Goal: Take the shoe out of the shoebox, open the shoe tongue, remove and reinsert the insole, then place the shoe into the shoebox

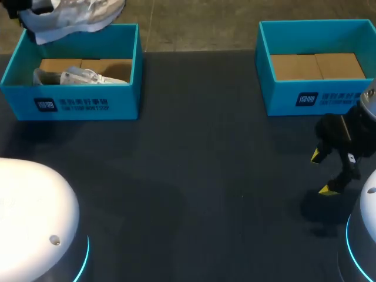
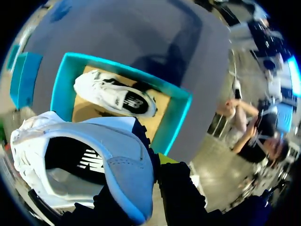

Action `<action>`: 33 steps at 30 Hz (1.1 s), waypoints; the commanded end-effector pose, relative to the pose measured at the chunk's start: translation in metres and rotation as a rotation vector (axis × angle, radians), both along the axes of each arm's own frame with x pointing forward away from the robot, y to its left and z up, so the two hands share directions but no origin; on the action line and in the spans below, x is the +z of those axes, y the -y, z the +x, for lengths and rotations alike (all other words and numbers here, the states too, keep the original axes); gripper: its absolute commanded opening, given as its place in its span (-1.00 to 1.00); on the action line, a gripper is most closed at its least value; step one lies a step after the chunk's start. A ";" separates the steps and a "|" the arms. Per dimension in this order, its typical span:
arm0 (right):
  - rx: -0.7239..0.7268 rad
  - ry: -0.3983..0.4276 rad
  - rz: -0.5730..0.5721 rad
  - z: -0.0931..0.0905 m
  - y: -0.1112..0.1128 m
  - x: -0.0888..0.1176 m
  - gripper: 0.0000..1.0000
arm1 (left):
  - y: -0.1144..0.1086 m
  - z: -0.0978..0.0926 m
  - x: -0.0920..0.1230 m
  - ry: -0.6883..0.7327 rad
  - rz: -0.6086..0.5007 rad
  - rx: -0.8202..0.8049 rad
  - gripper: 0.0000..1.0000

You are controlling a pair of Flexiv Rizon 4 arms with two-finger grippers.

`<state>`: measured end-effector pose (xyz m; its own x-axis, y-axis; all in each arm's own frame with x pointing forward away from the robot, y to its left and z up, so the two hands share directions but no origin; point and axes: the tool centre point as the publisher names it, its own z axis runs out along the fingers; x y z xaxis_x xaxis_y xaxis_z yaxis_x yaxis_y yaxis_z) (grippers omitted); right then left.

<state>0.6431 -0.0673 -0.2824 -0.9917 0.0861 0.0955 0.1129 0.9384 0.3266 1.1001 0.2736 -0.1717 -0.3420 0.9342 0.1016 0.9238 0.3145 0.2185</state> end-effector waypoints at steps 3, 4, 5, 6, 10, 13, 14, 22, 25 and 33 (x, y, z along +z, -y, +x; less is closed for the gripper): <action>0.000 0.002 -0.001 -0.001 0.000 -0.001 1.00 | -0.019 0.007 -0.009 0.020 -0.061 -0.234 -1.00; 0.000 0.002 -0.001 -0.001 0.000 -0.001 1.00 | -0.021 0.007 -0.009 0.019 -0.075 -0.266 -1.00; 0.000 0.002 -0.001 -0.001 0.000 -0.001 1.00 | -0.023 0.008 -0.010 0.023 -0.072 -0.282 -1.00; 0.000 0.002 -0.001 -0.001 0.000 -0.001 1.00 | -0.024 0.008 -0.010 0.015 -0.079 -0.320 -1.00; 0.000 0.002 -0.001 -0.001 0.000 -0.001 1.00 | -0.027 0.010 -0.011 0.001 -0.080 -0.377 -1.00; 0.000 0.002 -0.001 -0.001 0.000 -0.001 1.00 | -0.029 0.011 -0.009 0.010 -0.036 -0.404 -1.00; 0.000 0.002 -0.001 -0.001 0.000 -0.001 1.00 | -0.029 0.011 -0.009 0.010 -0.036 -0.404 -1.00; 0.000 0.002 -0.001 -0.001 0.000 -0.001 1.00 | -0.029 0.011 -0.009 0.010 -0.036 -0.404 -1.00; 0.000 0.002 -0.001 -0.001 0.000 -0.001 1.00 | -0.029 0.011 -0.009 0.010 -0.036 -0.404 -1.00; 0.000 0.002 -0.001 -0.001 0.000 -0.001 1.00 | -0.038 0.017 -0.025 -0.016 -0.011 -0.401 -1.00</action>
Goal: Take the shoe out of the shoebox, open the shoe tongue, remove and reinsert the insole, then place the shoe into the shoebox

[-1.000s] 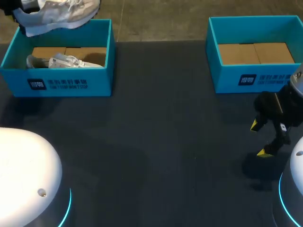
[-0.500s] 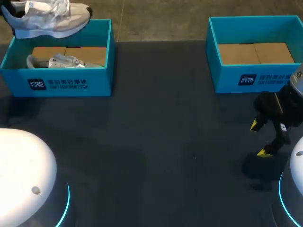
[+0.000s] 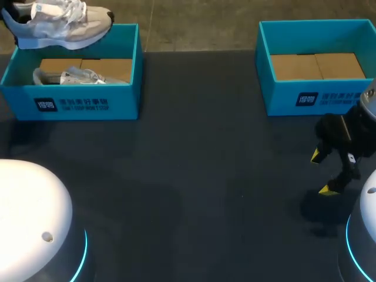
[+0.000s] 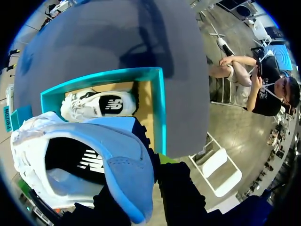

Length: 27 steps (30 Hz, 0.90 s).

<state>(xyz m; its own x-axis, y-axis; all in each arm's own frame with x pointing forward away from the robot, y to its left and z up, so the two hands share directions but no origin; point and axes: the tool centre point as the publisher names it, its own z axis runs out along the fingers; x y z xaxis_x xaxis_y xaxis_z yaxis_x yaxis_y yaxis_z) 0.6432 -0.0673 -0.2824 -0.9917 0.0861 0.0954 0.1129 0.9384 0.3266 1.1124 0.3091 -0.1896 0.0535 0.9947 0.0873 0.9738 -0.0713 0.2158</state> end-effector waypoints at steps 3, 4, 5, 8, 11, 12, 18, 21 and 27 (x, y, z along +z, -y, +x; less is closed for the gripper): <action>0.000 0.002 -0.001 -0.001 0.000 -0.001 1.00 | -0.004 0.005 -0.019 -0.036 0.016 0.001 -1.00; 0.000 0.002 -0.001 -0.001 0.000 -0.001 1.00 | -0.004 0.004 -0.022 -0.039 0.017 -0.001 -1.00; 0.000 0.002 -0.001 -0.001 0.000 -0.001 1.00 | -0.005 0.006 -0.025 -0.050 0.023 0.008 -1.00; 0.000 0.002 -0.001 -0.001 0.000 -0.001 1.00 | -0.007 0.008 -0.032 -0.070 0.028 0.013 -1.00; 0.000 0.002 -0.001 -0.001 0.000 -0.001 1.00 | -0.011 0.012 -0.033 -0.071 0.031 0.013 -1.00; 0.000 0.002 -0.001 -0.001 0.000 -0.001 1.00 | -0.012 0.013 -0.032 -0.070 0.030 0.013 -1.00; 0.000 0.002 -0.001 -0.001 0.000 -0.001 1.00 | -0.021 0.027 -0.023 -0.047 0.038 0.008 -1.00; 0.000 0.002 -0.001 -0.001 0.000 -0.001 1.00 | -0.024 0.037 -0.021 -0.040 0.041 0.006 -1.00; 0.000 0.002 -0.001 -0.001 0.000 -0.001 1.00 | -0.027 0.051 -0.023 -0.045 0.048 -0.004 -1.00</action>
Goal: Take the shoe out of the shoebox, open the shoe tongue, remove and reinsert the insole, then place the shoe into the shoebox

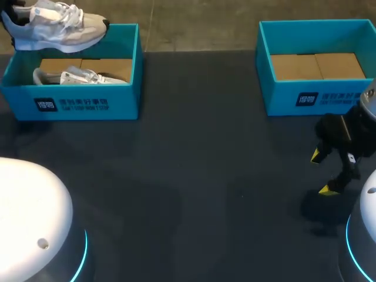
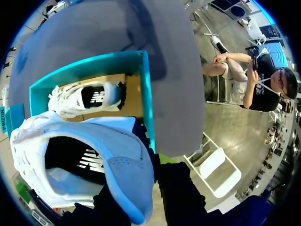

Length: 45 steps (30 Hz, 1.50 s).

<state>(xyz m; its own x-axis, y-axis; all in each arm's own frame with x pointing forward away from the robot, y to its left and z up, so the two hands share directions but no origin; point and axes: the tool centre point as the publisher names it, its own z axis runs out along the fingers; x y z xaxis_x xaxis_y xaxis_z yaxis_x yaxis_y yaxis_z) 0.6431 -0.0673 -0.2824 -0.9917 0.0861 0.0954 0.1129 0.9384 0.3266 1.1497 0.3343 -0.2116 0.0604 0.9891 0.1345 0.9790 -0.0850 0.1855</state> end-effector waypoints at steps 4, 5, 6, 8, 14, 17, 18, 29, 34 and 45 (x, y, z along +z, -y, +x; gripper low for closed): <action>0.000 0.002 -0.001 -0.001 0.000 -0.001 1.00 | -0.002 0.020 -0.005 -0.017 0.008 0.013 -1.00; 0.000 0.002 -0.001 -0.001 0.000 -0.001 1.00 | -0.002 0.022 -0.006 -0.017 0.007 0.018 -1.00; 0.000 0.002 -0.001 -0.001 0.000 -0.001 1.00 | -0.001 0.022 -0.007 -0.017 0.007 0.019 -1.00; 0.000 0.002 -0.001 -0.001 0.000 -0.001 1.00 | 0.002 0.024 -0.009 -0.017 0.007 0.016 -1.00; 0.000 0.002 -0.001 -0.001 0.000 -0.001 1.00 | 0.007 0.030 -0.019 -0.024 0.017 0.019 -1.00; 0.000 0.002 -0.001 -0.001 0.000 -0.001 1.00 | 0.007 0.032 -0.022 -0.031 0.043 0.031 -1.00; 0.000 0.002 -0.001 -0.001 0.000 -0.001 1.00 | 0.007 0.032 -0.022 -0.031 0.043 0.031 -1.00; 0.000 0.002 -0.001 -0.001 0.000 -0.001 1.00 | 0.007 0.032 -0.022 -0.031 0.043 0.031 -1.00; 0.000 0.002 -0.001 -0.001 0.000 -0.001 1.00 | 0.009 0.034 -0.032 -0.054 0.047 0.026 -1.00; 0.000 0.002 -0.001 -0.001 0.000 -0.001 1.00 | 0.016 0.044 -0.056 -0.087 0.060 0.048 -1.00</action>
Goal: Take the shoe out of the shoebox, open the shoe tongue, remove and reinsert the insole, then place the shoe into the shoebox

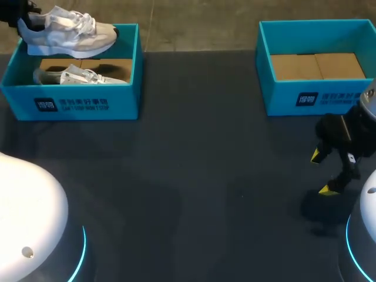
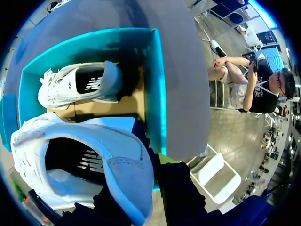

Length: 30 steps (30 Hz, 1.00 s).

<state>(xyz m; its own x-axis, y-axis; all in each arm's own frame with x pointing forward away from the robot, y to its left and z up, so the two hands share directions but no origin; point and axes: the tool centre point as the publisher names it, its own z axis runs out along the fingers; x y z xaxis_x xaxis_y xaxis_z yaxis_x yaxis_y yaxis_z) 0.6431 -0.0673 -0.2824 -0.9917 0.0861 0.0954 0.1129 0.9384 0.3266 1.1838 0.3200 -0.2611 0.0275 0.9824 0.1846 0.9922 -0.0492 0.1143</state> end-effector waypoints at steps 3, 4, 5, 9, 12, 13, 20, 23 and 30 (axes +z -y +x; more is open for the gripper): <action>0.000 0.002 -0.001 -0.001 0.000 -0.001 1.00 | 0.003 0.010 -0.014 -0.026 0.009 0.008 -1.00; 0.000 0.002 -0.001 -0.001 0.000 -0.001 1.00 | 0.003 0.011 -0.016 -0.033 0.007 0.010 -1.00; 0.000 0.002 -0.001 -0.001 0.000 -0.001 1.00 | 0.004 0.011 -0.017 -0.034 0.007 0.009 -1.00; 0.000 0.002 -0.001 -0.001 0.000 -0.001 1.00 | 0.006 0.011 -0.026 -0.043 0.012 0.008 -1.00; 0.000 0.002 -0.001 -0.001 0.000 -0.001 1.00 | 0.007 0.011 -0.031 -0.049 0.013 0.007 -1.00; 0.000 0.002 -0.001 -0.001 0.000 -0.001 1.00 | 0.007 0.010 -0.032 -0.050 0.014 0.006 -1.00; 0.000 0.002 -0.001 -0.001 0.000 -0.001 1.00 | 0.009 0.005 -0.038 -0.057 0.017 -0.005 -1.00; 0.000 0.002 -0.001 -0.001 0.000 -0.001 1.00 | 0.009 0.004 -0.040 -0.055 0.021 -0.002 -1.00; 0.000 0.002 -0.001 -0.001 0.000 -0.001 1.00 | 0.013 0.002 -0.048 -0.058 0.032 0.006 -1.00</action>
<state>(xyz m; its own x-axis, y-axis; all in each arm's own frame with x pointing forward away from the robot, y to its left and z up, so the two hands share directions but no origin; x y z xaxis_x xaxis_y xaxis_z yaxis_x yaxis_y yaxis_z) 0.6431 -0.0673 -0.2824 -0.9917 0.0861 0.0954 0.1129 0.9384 0.3266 1.1879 0.3099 -0.3069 0.0334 0.9775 0.2083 0.9977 -0.0449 0.0508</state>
